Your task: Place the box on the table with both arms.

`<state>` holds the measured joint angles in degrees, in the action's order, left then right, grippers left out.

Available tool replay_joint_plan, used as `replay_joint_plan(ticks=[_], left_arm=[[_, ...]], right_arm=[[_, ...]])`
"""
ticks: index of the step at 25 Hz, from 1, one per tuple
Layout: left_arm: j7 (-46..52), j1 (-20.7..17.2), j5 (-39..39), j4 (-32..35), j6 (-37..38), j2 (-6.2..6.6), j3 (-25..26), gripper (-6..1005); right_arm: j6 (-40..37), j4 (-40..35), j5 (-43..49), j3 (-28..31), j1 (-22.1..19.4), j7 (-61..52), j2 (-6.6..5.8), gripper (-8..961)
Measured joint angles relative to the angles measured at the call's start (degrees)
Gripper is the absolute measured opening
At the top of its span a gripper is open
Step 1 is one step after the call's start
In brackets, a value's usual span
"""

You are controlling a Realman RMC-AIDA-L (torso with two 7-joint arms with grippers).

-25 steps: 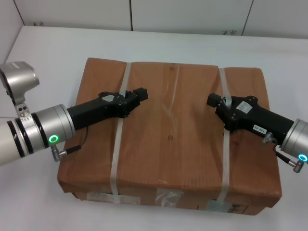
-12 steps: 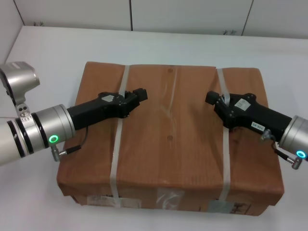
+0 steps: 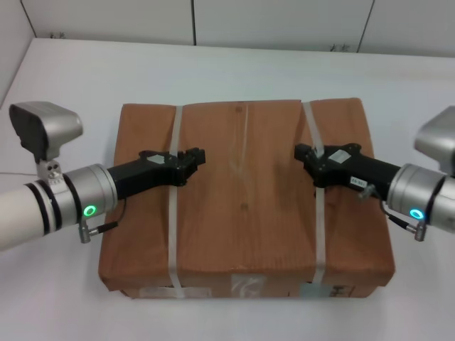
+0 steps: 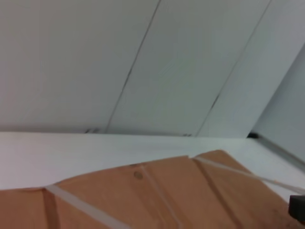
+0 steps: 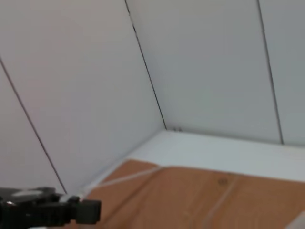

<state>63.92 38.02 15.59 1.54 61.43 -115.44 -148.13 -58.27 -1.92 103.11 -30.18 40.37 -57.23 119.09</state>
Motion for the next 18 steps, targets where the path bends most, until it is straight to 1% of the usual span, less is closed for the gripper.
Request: replay_joint_plan(ticks=[4, 8, 18], left_arm=[[-1.2, 0.6, -0.3, 0.1, -4.7, -0.82, -0.1, 89], [-1.7, 0.8, -0.9, 0.5, -7.6, -1.08, -0.1, 88], [-2.2, 0.5, -1.6, 0.6, -10.3, -1.16, -0.1, 94]], right_arm=[[6.6, 2.9, 1.1, 0.0, 2.7, 0.0, 0.0, 32], [11.2, 4.8, 1.6, -0.1, 4.2, 0.0, 0.0, 41], [12.1, 5.0, 1.6, 0.2, 4.1, -1.4, 0.0, 65]])
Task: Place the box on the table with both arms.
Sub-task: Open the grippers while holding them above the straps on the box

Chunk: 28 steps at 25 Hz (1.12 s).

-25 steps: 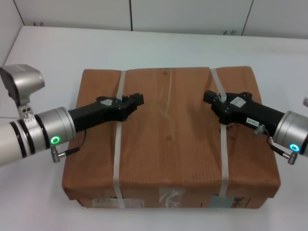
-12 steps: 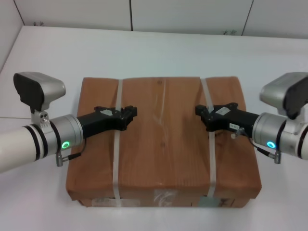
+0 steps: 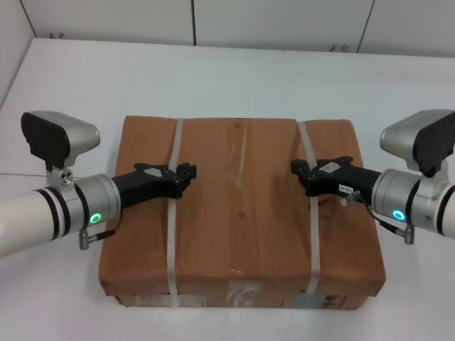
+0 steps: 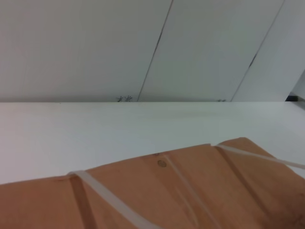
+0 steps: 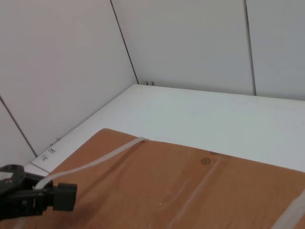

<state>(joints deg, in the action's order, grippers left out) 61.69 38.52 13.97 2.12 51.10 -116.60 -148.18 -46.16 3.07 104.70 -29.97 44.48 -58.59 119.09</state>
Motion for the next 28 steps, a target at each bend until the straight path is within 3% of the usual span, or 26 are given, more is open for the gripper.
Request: replay_joint_plan(ticks=[9, 18, 28], left_arm=[[-0.1, -0.1, -0.1, 0.0, -0.1, -0.02, 0.0, 107], [-0.4, 0.0, -0.2, 0.1, -0.2, 0.0, -0.1, 183], [-3.2, -1.0, 0.2, 0.2, -0.2, -0.07, 0.3, 406]], right_arm=[[-0.3, -0.2, 0.0, 0.1, -0.2, -0.2, 0.0, 86], [0.3, 0.0, -0.1, -0.2, -0.5, -1.9, -0.01, 107], [1.3, -0.5, -0.6, 0.4, -2.0, -4.1, 0.0, 498]])
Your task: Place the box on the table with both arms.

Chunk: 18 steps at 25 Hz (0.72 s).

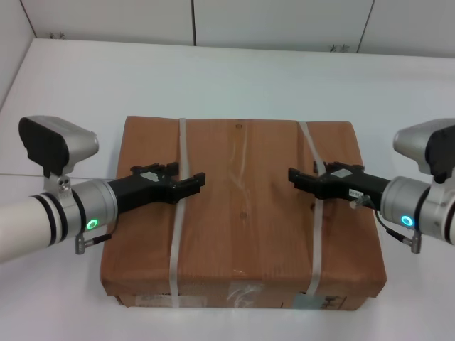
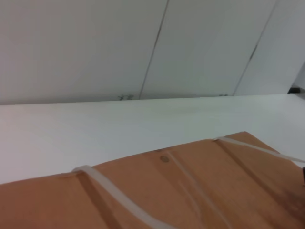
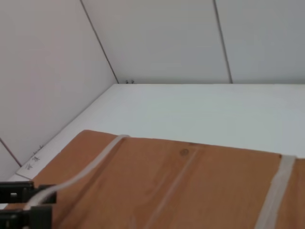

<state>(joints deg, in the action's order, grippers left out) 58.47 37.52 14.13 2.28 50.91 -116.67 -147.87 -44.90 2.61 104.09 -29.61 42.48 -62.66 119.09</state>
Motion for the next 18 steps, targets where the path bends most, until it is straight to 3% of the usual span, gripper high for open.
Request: replay_joint_plan(ticks=[6, 11, 18], left_arm=[[-0.1, -0.2, 0.3, -0.1, 1.0, 0.26, 0.3, 640], [-1.0, -1.3, 1.7, -0.4, 5.5, 0.62, 0.8, 802], [-5.8, -3.9, 4.6, -0.6, 16.1, 1.91, 2.4, 803]], right_arm=[[-1.5, -2.8, 0.0, 0.0, -2.8, -2.3, 0.0, 782], [-5.2, -6.1, 0.0, 0.0, -5.6, -4.2, 0.0, 799], [-14.3, -12.6, -1.5, 0.1, -10.3, -4.2, -0.01, 813]])
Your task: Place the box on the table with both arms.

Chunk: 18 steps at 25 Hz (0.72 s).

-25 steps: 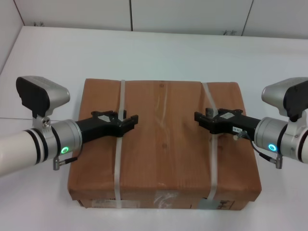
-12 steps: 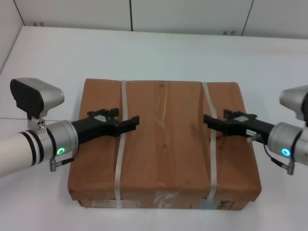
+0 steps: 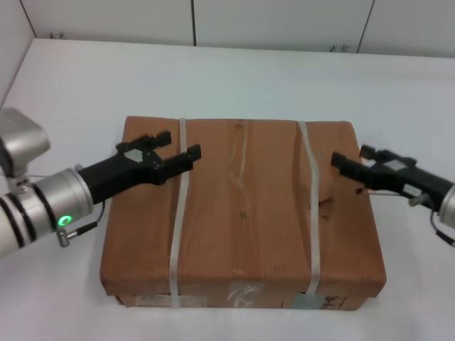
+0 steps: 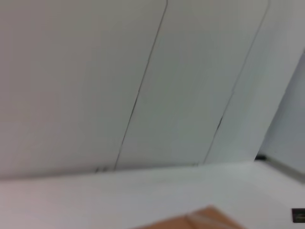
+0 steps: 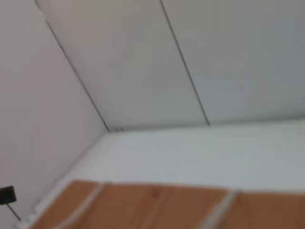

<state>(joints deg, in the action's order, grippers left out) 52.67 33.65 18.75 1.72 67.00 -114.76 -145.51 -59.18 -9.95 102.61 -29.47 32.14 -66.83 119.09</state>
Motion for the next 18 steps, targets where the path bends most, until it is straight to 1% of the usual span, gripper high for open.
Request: replay_joint_plan(ticks=[3, 5, 8, 9, 10, 12, 14, 18], left_arm=[[-1.3, -0.7, 0.1, 0.0, 6.2, 1.11, 0.2, 803], [-1.5, -1.0, -0.5, 0.0, 11.8, 2.35, -0.4, 803], [-1.2, -1.0, -2.6, -0.1, 20.3, 4.72, -1.7, 802], [-1.2, -1.0, -2.6, -0.1, 20.3, 4.72, -1.7, 802], [-0.9, -0.5, -5.4, -0.1, 25.2, 6.25, -2.6, 802], [-0.9, -0.2, -7.3, -0.1, 27.8, 7.0, -2.8, 802], [-1.4, 0.4, -9.7, -0.1, 31.0, 7.66, -2.9, 802], [-3.0, 1.0, -11.4, -0.1, 34.1, 7.69, -3.0, 803]], right_arm=[[-6.9, -3.0, -0.3, 0.0, -1.6, 2.2, -0.07, 813], [-12.8, -4.9, -0.3, 0.0, -2.4, 4.6, -0.22, 814], [-22.0, -8.1, 0.4, -1.2, -2.8, 6.7, -0.37, 814], [-25.2, -9.5, 1.2, -2.0, -2.8, 7.0, -0.43, 814], [-27.4, -10.8, 1.9, -3.0, -2.6, 7.1, -0.46, 814], [-32.6, -13.9, 3.6, -5.6, -2.1, 7.3, -0.52, 814], [-35.4, -15.1, 4.2, -7.0, -1.6, 7.6, -0.52, 814], [-37.4, -15.5, 4.2, -7.5, -0.5, 8.2, -0.52, 813]])
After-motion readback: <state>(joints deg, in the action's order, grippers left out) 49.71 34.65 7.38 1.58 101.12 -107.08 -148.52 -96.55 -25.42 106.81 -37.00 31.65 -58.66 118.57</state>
